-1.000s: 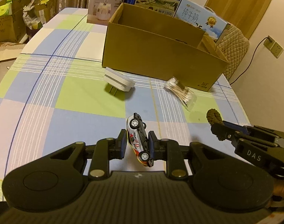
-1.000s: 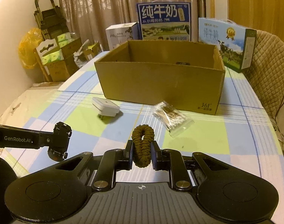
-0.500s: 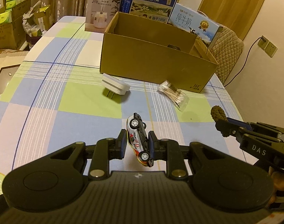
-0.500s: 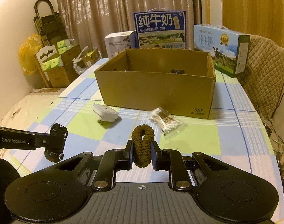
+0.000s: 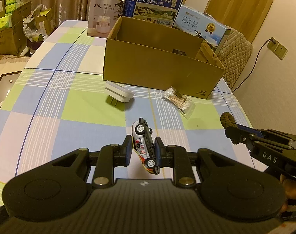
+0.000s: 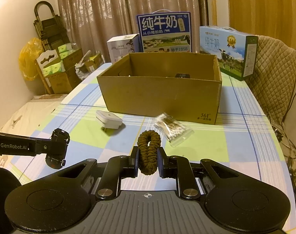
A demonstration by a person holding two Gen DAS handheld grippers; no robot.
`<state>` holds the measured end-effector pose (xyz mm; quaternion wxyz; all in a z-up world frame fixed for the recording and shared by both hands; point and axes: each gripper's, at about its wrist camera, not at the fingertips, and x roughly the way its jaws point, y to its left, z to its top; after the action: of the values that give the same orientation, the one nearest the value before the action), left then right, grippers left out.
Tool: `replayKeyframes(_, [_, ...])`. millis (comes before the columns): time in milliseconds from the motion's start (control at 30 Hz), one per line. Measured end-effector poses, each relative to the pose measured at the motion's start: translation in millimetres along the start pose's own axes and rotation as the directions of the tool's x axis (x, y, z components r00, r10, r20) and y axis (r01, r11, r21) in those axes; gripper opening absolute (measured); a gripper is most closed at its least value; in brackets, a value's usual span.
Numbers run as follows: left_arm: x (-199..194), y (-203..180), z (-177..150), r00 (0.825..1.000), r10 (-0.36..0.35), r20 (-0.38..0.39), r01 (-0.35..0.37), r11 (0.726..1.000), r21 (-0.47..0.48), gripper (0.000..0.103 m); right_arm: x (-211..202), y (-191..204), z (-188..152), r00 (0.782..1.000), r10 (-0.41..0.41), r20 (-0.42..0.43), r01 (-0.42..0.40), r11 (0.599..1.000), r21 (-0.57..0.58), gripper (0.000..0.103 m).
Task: Organize objects
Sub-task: 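Carry the toy car and hair tie toward the cardboard box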
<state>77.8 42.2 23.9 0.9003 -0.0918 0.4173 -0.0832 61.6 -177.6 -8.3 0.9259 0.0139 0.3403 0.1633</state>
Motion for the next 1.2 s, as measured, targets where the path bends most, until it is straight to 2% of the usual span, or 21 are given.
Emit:
replayKeyframes(333, [1.2, -3.4, 4.1, 1.000, -0.010, 0.001, 0.010, 1.000, 0.004, 0.019, -2.0, -4.6, 3.5, 1.000, -0.004, 0.001, 0.004, 1.000, 0.018, 0.016])
replayKeyframes(533, [2.0, -4.8, 16.5, 1.000, -0.015, 0.013, 0.015, 1.000, 0.021, 0.019, -3.2, -9.1, 18.4, 1.000, -0.010, 0.017, 0.010, 1.000, 0.003, 0.016])
replayKeyframes(1200, [28.7, -14.0, 104.6, 0.997, -0.056, 0.061, 0.050, 0.994, 0.093, 0.019, 28.9, -31.6, 86.3, 0.998, 0.006, 0.056, -0.004, 0.999, -0.032, 0.016])
